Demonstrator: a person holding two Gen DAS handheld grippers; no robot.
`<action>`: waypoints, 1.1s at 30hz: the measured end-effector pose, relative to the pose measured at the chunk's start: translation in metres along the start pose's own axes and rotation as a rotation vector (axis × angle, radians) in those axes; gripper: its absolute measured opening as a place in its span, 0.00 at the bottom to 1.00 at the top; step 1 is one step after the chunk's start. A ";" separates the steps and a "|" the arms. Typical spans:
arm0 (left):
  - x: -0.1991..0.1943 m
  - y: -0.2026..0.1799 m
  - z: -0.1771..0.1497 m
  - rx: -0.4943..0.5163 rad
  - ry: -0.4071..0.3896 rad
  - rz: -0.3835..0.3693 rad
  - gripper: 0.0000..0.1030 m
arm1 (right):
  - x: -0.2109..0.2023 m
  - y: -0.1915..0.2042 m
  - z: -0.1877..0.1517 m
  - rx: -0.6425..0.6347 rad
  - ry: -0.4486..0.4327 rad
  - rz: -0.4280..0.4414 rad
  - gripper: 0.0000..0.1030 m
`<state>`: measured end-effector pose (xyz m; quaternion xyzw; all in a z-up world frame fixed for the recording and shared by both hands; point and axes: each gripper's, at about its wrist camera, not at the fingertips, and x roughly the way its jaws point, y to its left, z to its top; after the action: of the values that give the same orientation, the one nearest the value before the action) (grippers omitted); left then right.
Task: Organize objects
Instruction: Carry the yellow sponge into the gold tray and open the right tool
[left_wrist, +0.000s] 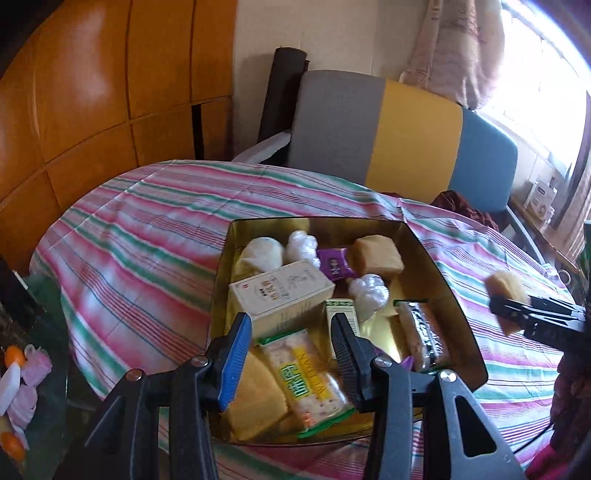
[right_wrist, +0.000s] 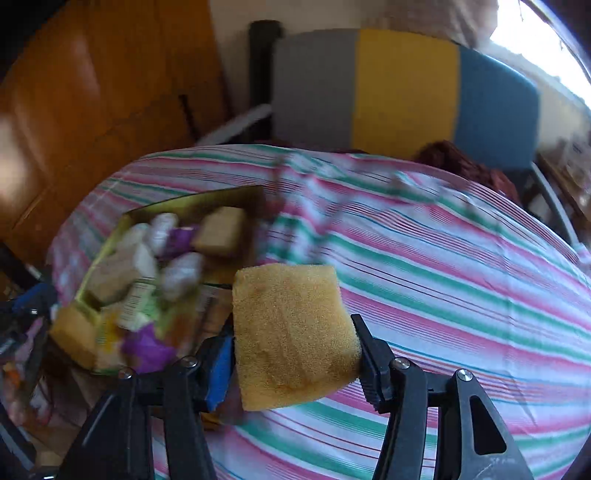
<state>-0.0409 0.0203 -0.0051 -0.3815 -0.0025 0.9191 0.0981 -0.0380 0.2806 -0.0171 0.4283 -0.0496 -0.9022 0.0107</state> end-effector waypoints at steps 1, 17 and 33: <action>-0.001 0.002 0.000 -0.004 -0.002 0.005 0.46 | 0.003 0.012 0.003 -0.017 0.002 0.017 0.56; -0.014 0.034 0.004 -0.053 -0.063 0.124 0.72 | 0.094 0.107 -0.008 -0.274 0.150 -0.034 0.60; -0.023 0.028 0.000 -0.078 -0.070 0.155 0.64 | 0.035 0.099 -0.016 -0.147 -0.025 -0.010 0.94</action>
<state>-0.0296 -0.0113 0.0086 -0.3515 -0.0122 0.9360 0.0116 -0.0503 0.1788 -0.0443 0.4155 0.0188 -0.9087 0.0368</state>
